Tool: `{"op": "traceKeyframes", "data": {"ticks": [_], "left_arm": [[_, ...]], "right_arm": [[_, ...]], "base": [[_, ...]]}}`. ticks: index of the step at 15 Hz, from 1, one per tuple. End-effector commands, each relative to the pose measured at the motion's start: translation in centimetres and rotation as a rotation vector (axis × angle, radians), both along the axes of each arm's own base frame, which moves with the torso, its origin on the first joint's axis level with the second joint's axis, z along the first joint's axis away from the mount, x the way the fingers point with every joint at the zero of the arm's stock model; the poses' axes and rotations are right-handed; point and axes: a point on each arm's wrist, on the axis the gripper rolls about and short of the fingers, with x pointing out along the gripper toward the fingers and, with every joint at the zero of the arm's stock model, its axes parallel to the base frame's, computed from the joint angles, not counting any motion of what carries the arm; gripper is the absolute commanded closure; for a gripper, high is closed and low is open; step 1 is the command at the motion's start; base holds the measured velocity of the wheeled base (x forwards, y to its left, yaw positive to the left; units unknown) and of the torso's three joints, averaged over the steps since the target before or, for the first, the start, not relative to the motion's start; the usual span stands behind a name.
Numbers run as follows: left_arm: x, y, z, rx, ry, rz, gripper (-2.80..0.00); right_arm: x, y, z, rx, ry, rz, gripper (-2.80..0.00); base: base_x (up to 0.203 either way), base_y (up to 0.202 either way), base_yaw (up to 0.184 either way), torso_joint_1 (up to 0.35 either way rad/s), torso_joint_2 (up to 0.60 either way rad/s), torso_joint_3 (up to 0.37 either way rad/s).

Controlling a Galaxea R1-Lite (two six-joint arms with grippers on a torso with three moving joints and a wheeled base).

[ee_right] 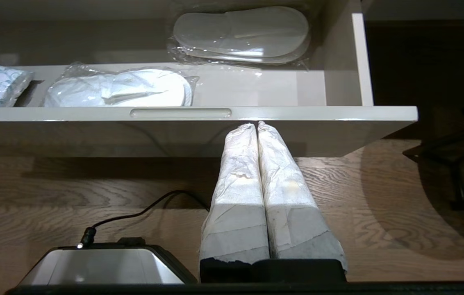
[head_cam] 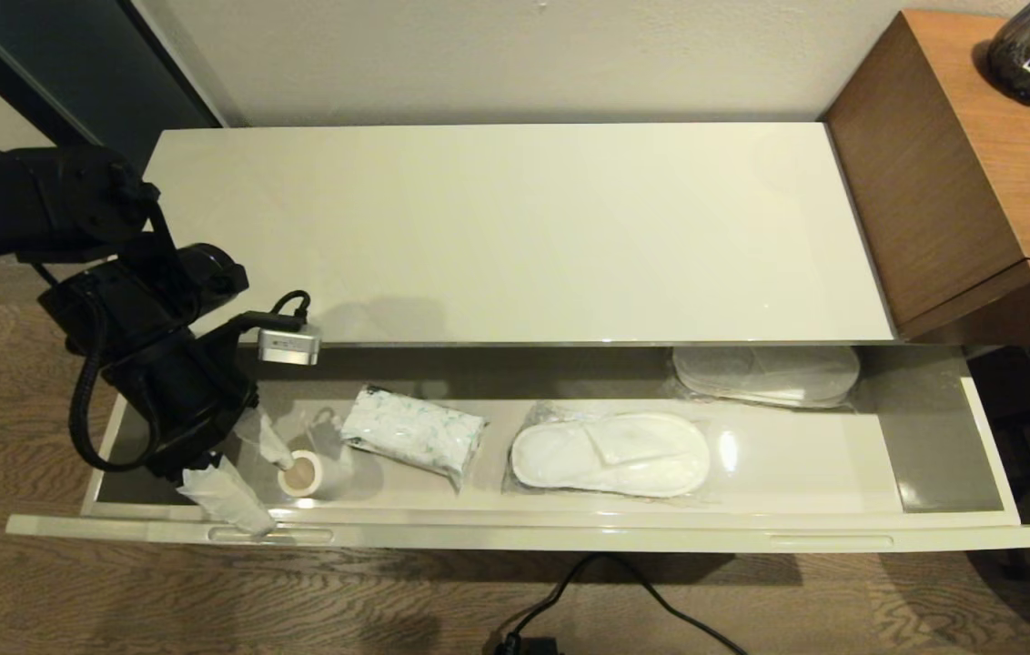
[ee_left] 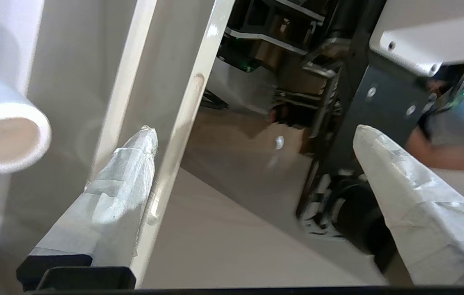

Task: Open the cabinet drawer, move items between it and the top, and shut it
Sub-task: Open the drawer

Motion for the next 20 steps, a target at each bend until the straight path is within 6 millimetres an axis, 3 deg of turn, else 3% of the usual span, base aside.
{"op": "traceKeyframes", "data": {"ticks": [1, 5, 13, 20], "left_arm": [[0.1, 0.2, -0.3, 0.017, 0.089, 0.151, -2.80], [0.2, 0.6, -0.1, 0.028, 0.232, 0.456, -2.80], [-2.0, 0.4, 3.0, 0.005, 0.218, 0.716, -2.80], [-1.5, 0.3, 2.3, 0.058, 0.148, 0.880, -2.80]], "right_arm": [[0.0, 0.0, 0.0, -0.001, -0.001, 0.001, 0.00], [0.0, 0.0, 0.0, -0.002, -0.001, 0.001, 0.00], [0.0, 0.0, 0.0, -0.001, -0.002, 0.001, 0.00], [0.0, 0.0, 0.0, -0.001, -0.002, 0.001, 0.00]], "base": [[0.000, 0.000, 0.000, 0.000, 0.00, 0.000], [0.000, 0.000, 0.000, 0.000, 0.00, 0.000], [0.000, 0.000, 0.000, 0.000, 0.00, 0.000], [0.000, 0.000, 0.000, 0.000, 0.00, 0.000]]}}
